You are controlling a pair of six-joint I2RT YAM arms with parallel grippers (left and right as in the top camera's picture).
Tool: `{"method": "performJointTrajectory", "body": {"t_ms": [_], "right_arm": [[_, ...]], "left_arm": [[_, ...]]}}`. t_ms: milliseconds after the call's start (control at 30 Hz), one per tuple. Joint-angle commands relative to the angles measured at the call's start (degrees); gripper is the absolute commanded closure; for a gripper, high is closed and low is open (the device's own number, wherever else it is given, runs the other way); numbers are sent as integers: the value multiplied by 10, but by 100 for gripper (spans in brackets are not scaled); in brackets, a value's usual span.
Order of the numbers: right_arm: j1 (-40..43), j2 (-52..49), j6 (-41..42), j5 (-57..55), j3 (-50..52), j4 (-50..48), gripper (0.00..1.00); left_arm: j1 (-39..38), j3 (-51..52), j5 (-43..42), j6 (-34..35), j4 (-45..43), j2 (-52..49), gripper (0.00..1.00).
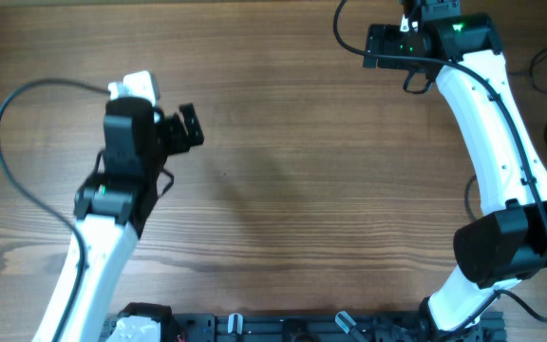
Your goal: Untangle cables
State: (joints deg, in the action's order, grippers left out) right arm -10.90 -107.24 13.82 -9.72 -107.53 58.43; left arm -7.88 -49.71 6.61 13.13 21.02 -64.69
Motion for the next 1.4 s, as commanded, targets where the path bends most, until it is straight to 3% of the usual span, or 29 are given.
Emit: {"method": "performJointTrajectory", "body": {"t_ms": [0,267,600,1367], "right_arm": [[-2,8,-2,-12,-12,-1,0],[-2,8,-2,-12,-12,-2,0],[-2,8,-2,-12,-12,-1,0],[-1,8,-2,-12,-12,-2,0]], "left_arm": [[4,59,14,27,-10,90,0],[31,210,20,56,-41,294,0],[32,318,22,82,-41,464,0],[34,401,19,100,-20,640,0]]}}
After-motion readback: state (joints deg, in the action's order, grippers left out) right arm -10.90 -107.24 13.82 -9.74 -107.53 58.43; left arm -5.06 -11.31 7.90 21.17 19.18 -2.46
